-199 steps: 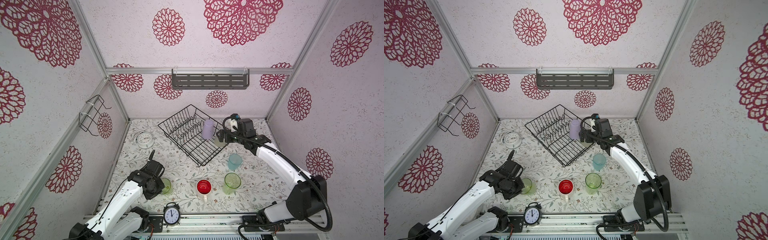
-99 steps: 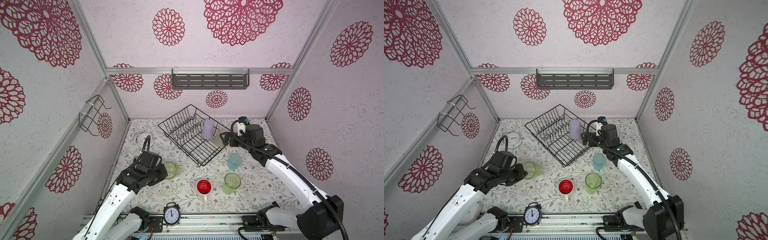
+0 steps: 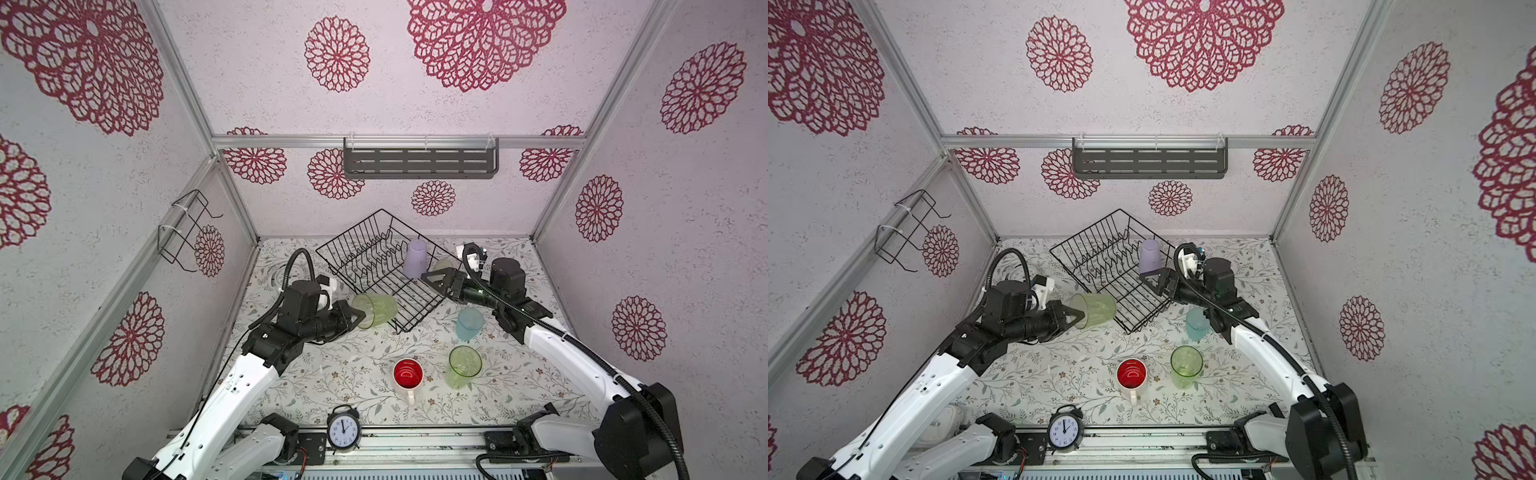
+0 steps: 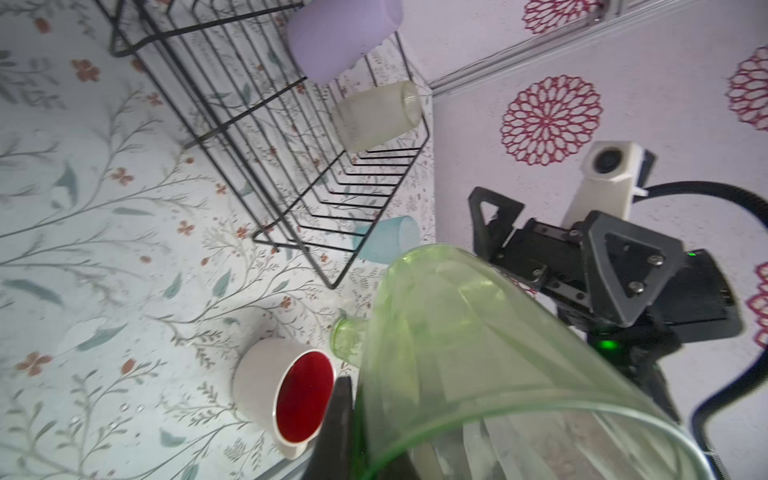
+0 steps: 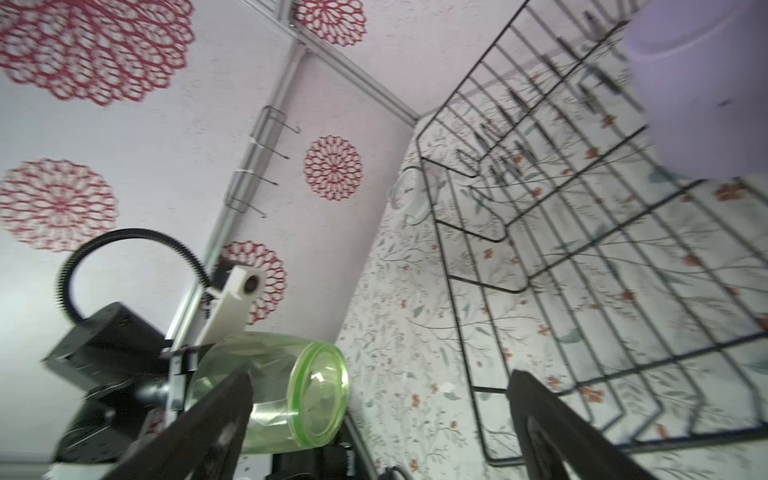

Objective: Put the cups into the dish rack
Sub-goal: 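Carry the clear green cup toward the right gripper while it reaches over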

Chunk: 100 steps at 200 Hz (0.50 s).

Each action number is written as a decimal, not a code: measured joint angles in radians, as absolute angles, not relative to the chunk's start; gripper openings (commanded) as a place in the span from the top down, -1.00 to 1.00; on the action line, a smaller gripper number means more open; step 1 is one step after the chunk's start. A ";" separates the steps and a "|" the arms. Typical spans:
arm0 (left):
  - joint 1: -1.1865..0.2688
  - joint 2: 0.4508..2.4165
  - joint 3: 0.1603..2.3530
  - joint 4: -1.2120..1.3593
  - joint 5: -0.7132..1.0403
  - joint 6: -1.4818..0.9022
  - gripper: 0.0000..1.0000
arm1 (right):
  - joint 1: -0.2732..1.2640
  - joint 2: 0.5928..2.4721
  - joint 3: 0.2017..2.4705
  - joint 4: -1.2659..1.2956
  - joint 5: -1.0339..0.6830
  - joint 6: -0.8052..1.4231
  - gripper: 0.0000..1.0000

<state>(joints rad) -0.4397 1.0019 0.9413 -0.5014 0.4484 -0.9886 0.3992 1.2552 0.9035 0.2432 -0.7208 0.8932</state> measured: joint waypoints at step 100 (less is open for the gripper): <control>-0.472 1.208 1.065 -0.115 0.624 -1.148 1.00 | 0.414 1.502 0.773 1.377 -0.920 1.779 -0.98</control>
